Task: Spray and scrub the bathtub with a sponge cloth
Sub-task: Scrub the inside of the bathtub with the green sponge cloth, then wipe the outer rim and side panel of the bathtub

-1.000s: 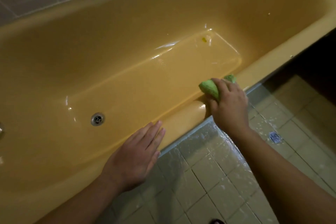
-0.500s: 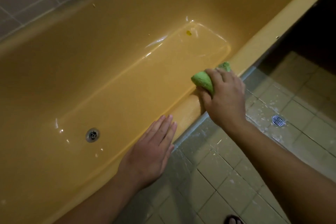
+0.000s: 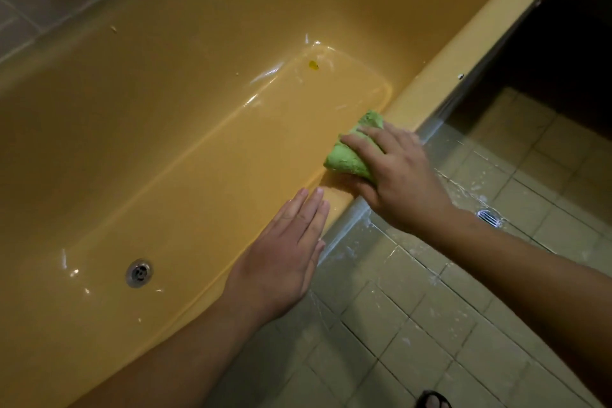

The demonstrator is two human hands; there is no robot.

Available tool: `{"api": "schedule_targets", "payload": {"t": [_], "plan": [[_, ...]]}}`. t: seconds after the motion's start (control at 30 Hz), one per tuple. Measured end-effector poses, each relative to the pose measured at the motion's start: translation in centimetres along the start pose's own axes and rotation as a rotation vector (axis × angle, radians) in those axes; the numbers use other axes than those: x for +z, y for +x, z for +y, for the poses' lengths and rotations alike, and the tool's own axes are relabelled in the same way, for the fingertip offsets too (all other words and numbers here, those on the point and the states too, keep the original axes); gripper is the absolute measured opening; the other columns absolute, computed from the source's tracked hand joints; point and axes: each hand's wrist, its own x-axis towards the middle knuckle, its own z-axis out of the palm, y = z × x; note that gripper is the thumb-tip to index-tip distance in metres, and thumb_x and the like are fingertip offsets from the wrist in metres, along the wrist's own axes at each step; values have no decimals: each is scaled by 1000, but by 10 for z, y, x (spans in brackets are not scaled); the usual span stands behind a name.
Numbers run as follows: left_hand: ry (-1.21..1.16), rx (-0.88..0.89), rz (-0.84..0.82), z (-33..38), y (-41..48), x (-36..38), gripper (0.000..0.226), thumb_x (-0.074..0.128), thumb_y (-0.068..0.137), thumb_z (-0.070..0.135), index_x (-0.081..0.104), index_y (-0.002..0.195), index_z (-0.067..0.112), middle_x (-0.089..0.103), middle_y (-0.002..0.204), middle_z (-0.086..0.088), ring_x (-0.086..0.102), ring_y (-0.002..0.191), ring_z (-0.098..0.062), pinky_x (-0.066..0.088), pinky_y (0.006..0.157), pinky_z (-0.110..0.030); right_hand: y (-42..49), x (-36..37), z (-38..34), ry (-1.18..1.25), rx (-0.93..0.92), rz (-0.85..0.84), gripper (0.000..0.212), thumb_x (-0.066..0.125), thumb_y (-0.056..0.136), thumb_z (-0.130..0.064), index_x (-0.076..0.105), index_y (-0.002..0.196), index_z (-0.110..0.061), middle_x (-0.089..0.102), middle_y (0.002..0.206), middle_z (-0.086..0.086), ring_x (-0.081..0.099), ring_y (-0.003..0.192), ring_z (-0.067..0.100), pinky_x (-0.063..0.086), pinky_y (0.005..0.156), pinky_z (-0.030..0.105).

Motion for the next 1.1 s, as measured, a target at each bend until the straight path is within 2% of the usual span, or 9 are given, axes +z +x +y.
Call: {"api": "schedule_targets", "payload": {"t": [0.07, 0.17, 0.23, 0.43, 0.57, 0.67, 0.77, 0.9, 1.1], "plan": [[-7, 5, 2, 2, 7, 0, 55, 35, 110, 28, 39, 157, 0, 34, 166, -16, 29, 156, -31, 29, 124, -43, 17, -5, 32, -13, 19, 11, 62, 54, 93, -59, 52, 144, -25, 57, 140, 14, 49, 131, 42, 35, 113, 58], [-3, 15, 6, 3, 14, 1, 54, 36, 109, 26, 39, 157, 0, 35, 166, -16, 29, 156, -31, 28, 123, -43, 49, -15, 75, 15, 331, 139, 63, 50, 91, -61, 52, 143, -27, 57, 138, 14, 49, 132, 39, 35, 113, 59], [13, 27, -3, 3, 19, 2, 54, 37, 109, 26, 39, 157, 0, 34, 166, -16, 28, 156, -32, 30, 123, -43, 54, -17, 78, 24, 421, 187, 58, 54, 93, -57, 51, 144, -28, 56, 142, 13, 47, 135, 38, 33, 115, 60], [45, 50, -51, 4, 31, 3, 56, 39, 109, 24, 35, 159, 0, 30, 168, -16, 25, 157, -34, 40, 120, -50, 27, -12, 80, 26, -19, 43, 59, 64, 93, -51, 49, 145, -27, 55, 144, 11, 42, 139, 40, 30, 118, 61], [41, 36, -56, 5, 33, 5, 56, 41, 109, 24, 33, 160, 1, 28, 169, -15, 24, 158, -35, 37, 121, -49, 63, -24, 119, 56, 225, 151, 57, 54, 94, -59, 53, 141, -27, 57, 139, 11, 48, 131, 39, 35, 112, 59], [62, 23, -36, 7, 35, 7, 57, 40, 110, 25, 30, 161, 2, 29, 169, -15, 25, 157, -35, 36, 120, -49, 70, -27, 124, 67, 327, 181, 53, 58, 95, -53, 52, 141, -27, 54, 142, 12, 44, 137, 40, 31, 115, 61], [81, -2, -25, 9, 37, 9, 57, 41, 110, 24, 27, 161, 3, 29, 169, -15, 26, 157, -36, 41, 118, -51, 65, -25, 123, 32, 160, 101, 53, 60, 97, -51, 47, 144, -28, 51, 145, 12, 41, 139, 41, 29, 117, 61], [123, -4, -10, 13, 37, 10, 56, 41, 111, 23, 29, 161, 2, 28, 169, -16, 26, 157, -36, 37, 121, -49, 72, -41, 153, -23, -78, -39, 57, 48, 99, -58, 44, 147, -27, 54, 141, 13, 46, 132, 38, 35, 113, 57], [189, -183, 155, 29, 36, 17, 50, 45, 111, 29, 49, 152, 2, 48, 158, -17, 50, 143, -35, 47, 115, -46, 68, -35, 120, -39, 146, 106, 60, 46, 95, -53, 46, 141, -14, 56, 130, 26, 50, 121, 46, 39, 106, 59]]}}
